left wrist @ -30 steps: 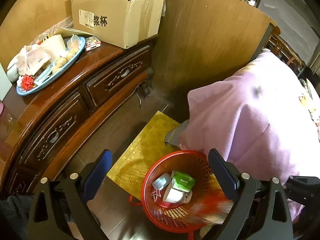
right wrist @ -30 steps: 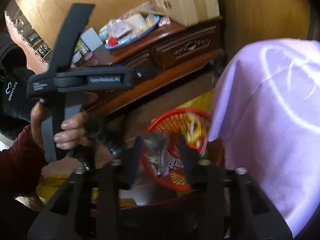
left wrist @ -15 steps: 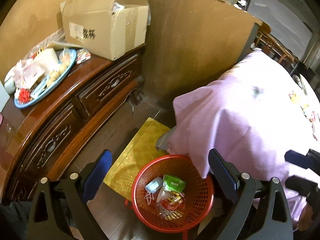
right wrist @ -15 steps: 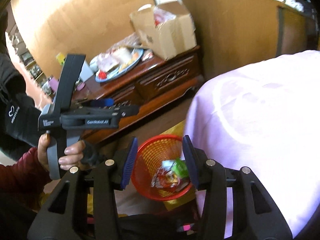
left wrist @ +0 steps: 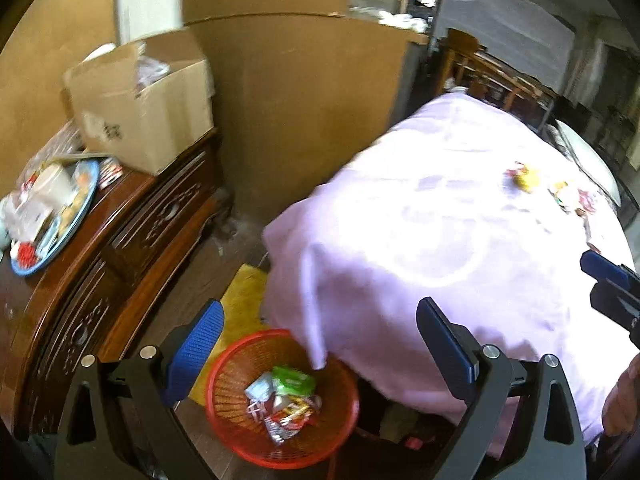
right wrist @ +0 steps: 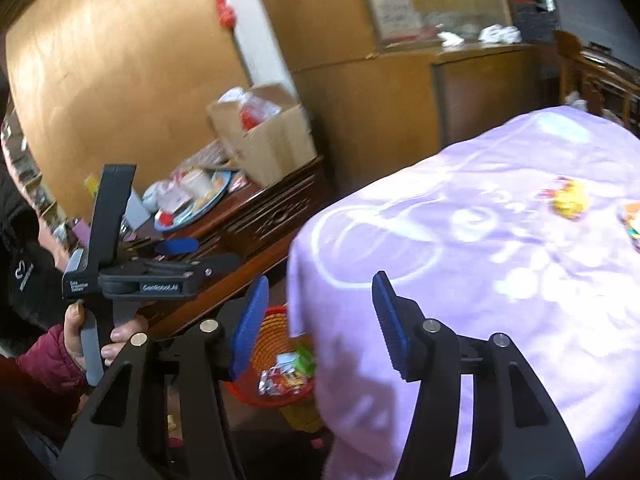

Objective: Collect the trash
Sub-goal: 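Move both open tools back toward the bedspread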

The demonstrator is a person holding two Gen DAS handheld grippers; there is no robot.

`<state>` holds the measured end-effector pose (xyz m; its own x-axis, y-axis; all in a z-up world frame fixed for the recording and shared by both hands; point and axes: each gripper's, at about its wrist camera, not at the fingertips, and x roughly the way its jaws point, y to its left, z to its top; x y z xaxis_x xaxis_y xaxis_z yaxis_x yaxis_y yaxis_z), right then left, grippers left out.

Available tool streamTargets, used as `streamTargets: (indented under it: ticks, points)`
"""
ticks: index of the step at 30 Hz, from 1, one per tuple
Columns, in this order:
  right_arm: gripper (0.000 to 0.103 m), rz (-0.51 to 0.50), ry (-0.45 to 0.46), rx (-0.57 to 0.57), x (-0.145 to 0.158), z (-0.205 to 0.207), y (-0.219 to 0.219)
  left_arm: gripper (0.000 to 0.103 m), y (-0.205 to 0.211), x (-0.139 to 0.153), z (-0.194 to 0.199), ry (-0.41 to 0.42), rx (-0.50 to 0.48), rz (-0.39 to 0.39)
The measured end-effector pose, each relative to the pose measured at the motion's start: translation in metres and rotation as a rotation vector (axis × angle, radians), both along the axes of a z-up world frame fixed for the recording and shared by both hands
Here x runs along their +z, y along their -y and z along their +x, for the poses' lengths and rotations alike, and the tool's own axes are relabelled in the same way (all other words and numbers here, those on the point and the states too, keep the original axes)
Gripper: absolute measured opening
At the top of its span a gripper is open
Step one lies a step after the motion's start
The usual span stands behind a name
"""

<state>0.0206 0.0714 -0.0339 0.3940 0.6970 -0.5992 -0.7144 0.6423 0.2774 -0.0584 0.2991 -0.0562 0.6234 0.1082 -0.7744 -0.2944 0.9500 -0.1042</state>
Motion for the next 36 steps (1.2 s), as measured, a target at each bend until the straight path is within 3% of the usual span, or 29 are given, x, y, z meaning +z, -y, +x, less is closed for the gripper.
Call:
streamTargets:
  ticks: [4, 12, 20, 29, 36]
  points:
    - [0.062, 0.024, 0.034, -0.086, 0.007, 0.005, 0.039, 0.095, 0.034, 0.007, 0.014, 0.01, -0.06, 0.007]
    - [0.064, 0.045, 0.06, -0.281, 0.009, 0.025, 0.119, 0.095, 0.098, 0.012, 0.052, 0.012, -0.174, 0.012]
    - [0.069, -0.01, 0.078, -0.507, -0.006, 0.053, 0.198, 0.095, 0.165, 0.012, 0.108, 0.014, -0.31, 0.026]
    - [0.07, -0.015, 0.013, -0.713, -0.03, 0.085, 0.269, 0.095, 0.219, 0.007, 0.178, 0.011, -0.404, 0.008]
    - [0.07, -0.019, -0.035, -0.829, -0.055, 0.101, 0.301, 0.095, 0.235, -0.005, 0.243, 0.005, -0.399, -0.023]
